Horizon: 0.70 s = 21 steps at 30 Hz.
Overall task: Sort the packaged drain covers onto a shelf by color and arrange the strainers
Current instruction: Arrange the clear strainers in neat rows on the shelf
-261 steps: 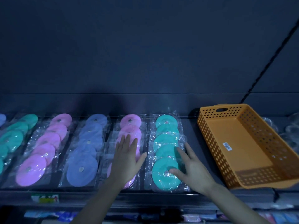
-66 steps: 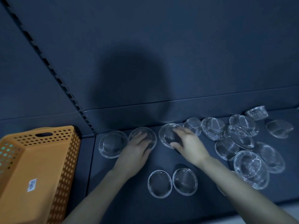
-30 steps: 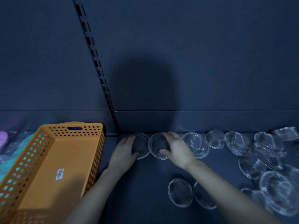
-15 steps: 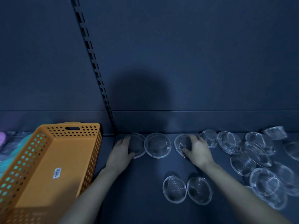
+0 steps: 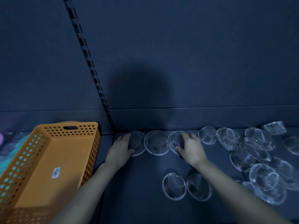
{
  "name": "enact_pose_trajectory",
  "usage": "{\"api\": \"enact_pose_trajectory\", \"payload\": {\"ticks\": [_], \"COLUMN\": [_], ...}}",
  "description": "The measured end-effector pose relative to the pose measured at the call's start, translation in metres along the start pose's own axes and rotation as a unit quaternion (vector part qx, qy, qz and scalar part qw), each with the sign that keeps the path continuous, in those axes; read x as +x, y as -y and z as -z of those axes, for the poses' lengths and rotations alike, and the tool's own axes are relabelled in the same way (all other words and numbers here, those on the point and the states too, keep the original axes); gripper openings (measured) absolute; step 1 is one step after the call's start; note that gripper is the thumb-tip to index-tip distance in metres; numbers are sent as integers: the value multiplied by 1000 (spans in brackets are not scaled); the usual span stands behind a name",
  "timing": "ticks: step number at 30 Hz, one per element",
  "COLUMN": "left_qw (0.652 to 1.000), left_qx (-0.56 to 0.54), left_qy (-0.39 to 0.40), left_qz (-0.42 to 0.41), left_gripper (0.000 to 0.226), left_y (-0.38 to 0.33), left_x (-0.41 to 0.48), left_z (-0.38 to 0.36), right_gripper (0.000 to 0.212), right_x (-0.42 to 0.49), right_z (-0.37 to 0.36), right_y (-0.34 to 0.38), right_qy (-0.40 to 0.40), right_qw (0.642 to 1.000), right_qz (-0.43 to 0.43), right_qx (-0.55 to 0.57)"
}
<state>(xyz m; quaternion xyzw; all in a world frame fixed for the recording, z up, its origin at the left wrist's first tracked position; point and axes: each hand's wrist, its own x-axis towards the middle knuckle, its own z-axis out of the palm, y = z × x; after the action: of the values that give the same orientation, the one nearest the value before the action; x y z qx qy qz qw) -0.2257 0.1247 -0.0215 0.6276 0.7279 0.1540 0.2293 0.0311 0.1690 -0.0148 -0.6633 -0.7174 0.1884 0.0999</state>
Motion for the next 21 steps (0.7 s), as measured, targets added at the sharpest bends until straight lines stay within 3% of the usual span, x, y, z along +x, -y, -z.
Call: {"api": "enact_pose_trajectory", "payload": {"ticks": [8, 13, 16, 21], "left_qw": [999, 983, 971, 943], "left_qx": [23, -40, -77, -18], "left_qy": [-24, -71, 31, 207], "left_qz": [-31, -167, -226, -258], "left_gripper": [65, 44, 41, 73], "left_y": [-7, -38, -65, -86], "left_x": [-9, -33, -54, -71], "left_z": [1, -1, -10, -32], "right_gripper": [65, 42, 35, 60], "right_x": [-14, -64, -97, -131], "right_z": [9, 28, 26, 18], "right_y": [0, -17, -28, -37], "right_qy": [-11, -23, -19, 8], "right_qw": [997, 996, 997, 998], "right_qz": [3, 37, 29, 34], "right_qx": [72, 74, 68, 43]}}
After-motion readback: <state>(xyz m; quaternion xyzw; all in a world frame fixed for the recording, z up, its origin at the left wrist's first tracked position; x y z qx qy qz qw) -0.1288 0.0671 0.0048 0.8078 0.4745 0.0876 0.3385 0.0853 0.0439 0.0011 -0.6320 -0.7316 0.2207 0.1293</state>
